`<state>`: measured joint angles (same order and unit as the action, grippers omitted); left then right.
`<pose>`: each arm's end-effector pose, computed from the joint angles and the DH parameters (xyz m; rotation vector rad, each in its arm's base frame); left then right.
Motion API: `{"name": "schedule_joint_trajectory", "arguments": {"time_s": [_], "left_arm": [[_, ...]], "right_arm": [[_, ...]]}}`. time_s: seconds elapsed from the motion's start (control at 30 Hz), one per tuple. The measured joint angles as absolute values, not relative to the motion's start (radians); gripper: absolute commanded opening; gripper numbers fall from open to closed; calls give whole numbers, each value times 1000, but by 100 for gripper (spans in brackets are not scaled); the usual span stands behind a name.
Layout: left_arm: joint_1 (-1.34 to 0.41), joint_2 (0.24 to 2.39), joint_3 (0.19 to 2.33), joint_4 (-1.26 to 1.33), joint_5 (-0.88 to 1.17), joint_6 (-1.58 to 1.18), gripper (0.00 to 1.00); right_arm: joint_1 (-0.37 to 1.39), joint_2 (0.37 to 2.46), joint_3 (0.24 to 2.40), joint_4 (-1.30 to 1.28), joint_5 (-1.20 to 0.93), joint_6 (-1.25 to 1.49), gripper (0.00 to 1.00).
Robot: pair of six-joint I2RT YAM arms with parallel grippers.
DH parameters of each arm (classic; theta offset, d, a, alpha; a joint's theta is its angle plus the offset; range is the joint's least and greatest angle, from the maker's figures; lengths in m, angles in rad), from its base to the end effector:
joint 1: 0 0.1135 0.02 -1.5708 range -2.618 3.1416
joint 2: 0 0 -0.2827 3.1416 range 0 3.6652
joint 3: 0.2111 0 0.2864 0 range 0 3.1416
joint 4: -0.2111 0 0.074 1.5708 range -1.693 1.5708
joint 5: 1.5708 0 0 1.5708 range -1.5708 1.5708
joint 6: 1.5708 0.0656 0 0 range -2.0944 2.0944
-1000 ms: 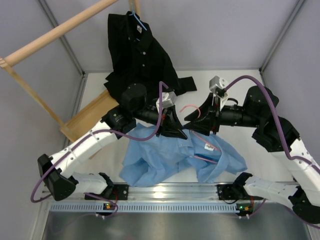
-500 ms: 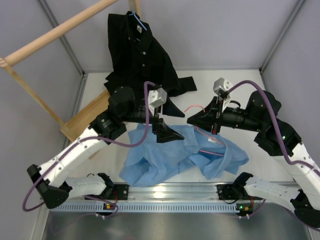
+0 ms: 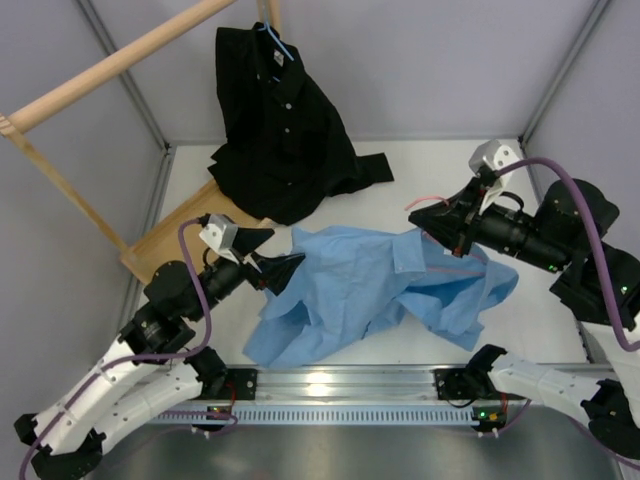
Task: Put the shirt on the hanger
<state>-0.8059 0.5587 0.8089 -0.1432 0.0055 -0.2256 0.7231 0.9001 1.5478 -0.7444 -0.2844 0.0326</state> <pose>0.1213 -0.1269 0.4057 0.4395 1.4556 -0.8384 0.1136 0.1248 0.5386 -0.7894 1.5371 0.8018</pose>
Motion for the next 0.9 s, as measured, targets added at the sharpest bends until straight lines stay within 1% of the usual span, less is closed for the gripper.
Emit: {"name": "schedule_joint_trajectory", "arguments": {"time_s": [0.1,0.13,0.17,0.2,0.23,0.27,0.3,0.33,0.47,0.6,0.7,0.9], "left_arm": [[-806,516,680,-127,-38,-284,96],[-806,521,648,-120,-39,-297,86],[-806,532,622,-110,-38,-316,79],[-806,554,596,-88,-30,-326,54],[-806,560,592,-83,-27,-329,54],[-806,587,584,-60,-15,-341,21],[-806,604,583,-48,-10,-354,6],[-807,627,583,-31,-6,-361,0],[-807,680,586,-6,-82,-391,0],[-809,701,609,-69,-314,-479,0],[-809,702,615,-103,-442,-535,0],[-810,712,615,-117,-511,-603,0]], "right_arm": [[723,906,1594,-775,-265,25,0],[723,908,1607,-779,-260,23,0],[723,911,1614,-780,-258,22,0],[723,913,1621,-783,-256,21,0],[722,915,1626,-785,-255,20,0],[722,918,1627,-786,-250,19,0],[722,920,1627,-788,-244,18,0],[722,924,1627,-792,-233,19,0],[722,931,1625,-795,-163,30,0],[722,911,1580,-781,-44,60,0],[722,883,1545,-775,17,79,0],[722,873,1544,-767,57,98,0]]}}
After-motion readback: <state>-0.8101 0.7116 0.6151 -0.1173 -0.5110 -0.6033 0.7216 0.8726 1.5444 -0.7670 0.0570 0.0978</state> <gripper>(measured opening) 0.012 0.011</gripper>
